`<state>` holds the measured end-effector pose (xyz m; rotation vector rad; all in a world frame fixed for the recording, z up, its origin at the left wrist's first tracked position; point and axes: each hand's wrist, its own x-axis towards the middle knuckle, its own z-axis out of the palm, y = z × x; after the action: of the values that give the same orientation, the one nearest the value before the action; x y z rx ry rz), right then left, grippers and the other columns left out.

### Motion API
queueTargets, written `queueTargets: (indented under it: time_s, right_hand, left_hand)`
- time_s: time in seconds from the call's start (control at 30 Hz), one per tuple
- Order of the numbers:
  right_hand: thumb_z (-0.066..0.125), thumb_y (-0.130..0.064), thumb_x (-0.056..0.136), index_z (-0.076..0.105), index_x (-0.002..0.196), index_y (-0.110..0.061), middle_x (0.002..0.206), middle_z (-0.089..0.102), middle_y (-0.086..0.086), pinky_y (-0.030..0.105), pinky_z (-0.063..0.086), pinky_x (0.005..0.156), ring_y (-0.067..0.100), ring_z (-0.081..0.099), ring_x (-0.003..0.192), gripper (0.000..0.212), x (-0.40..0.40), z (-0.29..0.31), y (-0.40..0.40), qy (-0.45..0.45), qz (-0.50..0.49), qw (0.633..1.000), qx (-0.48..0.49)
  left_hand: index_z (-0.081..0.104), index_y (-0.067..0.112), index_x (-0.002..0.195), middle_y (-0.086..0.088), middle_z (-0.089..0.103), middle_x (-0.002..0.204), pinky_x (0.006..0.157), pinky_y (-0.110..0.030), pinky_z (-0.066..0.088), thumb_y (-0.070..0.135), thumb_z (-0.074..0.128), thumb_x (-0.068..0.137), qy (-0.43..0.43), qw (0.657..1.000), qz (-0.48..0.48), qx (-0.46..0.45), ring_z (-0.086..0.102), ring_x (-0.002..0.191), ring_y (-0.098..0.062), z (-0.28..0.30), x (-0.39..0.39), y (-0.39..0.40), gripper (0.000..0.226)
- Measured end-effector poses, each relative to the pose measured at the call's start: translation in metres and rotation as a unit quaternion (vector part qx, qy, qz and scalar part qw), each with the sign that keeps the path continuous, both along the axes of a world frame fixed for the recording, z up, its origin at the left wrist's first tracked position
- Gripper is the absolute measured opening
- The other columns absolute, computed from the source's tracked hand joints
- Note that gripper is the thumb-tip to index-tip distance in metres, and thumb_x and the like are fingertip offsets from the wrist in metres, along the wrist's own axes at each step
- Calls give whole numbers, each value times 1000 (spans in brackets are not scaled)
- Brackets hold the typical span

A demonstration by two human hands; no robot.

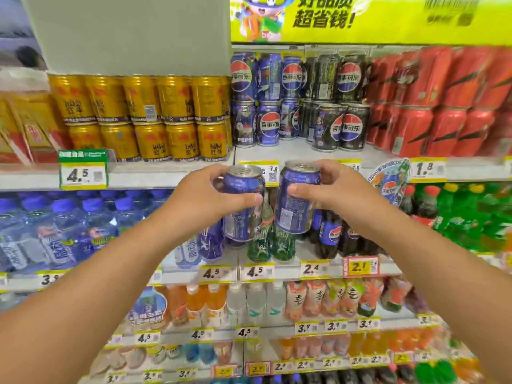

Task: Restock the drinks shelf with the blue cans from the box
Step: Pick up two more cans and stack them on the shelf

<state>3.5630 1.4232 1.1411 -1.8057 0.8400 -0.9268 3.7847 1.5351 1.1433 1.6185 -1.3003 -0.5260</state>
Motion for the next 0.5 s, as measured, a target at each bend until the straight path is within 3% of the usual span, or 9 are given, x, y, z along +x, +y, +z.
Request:
queueTargets:
  time_s: [0.1, 0.23, 0.37, 0.5]
  right_hand:
    - [89, -46, 61, 70, 107, -26, 97, 75, -7, 30, 55, 67, 6, 70, 71, 53, 8, 26, -15, 3, -18, 1000, -15]
    - [87, -53, 60, 69, 111, -26, 106, 74, -6, 42, 61, 81, 14, 73, 94, 61, 20, 65, -44, 16, -29, 999, -34]
    - [87, -47, 69, 61, 119, -16, 110, 68, -3, 33, 54, 64, 15, 68, 87, 64, 38, 89, -81, 30, -49, 997, -45]
    - [87, -49, 68, 57, 121, -14, 107, 69, 0, 34, 56, 67, 17, 68, 82, 70, 57, 91, -121, 21, -78, 996, -28]
  left_hand:
    - [70, 35, 99, 25, 76, 83, 58, -5, 47, 30, 91, 71, 8, 1000, -18, -2, 67, 73, 16, 7, 2, -11, 36]
    - [71, 32, 108, 21, 78, 94, 63, -4, 48, 36, 91, 68, 4, 1000, -11, -7, 69, 82, 14, 15, 4, -24, 45]
    - [71, 29, 110, 18, 77, 98, 58, 3, 43, 35, 91, 68, -8, 1000, 2, -10, 66, 78, 18, 21, 4, -36, 47]
    - [72, 27, 109, 16, 79, 96, 58, 0, 44, 29, 90, 71, 7, 1000, -4, -15, 69, 79, 15, 27, 3, -45, 42]
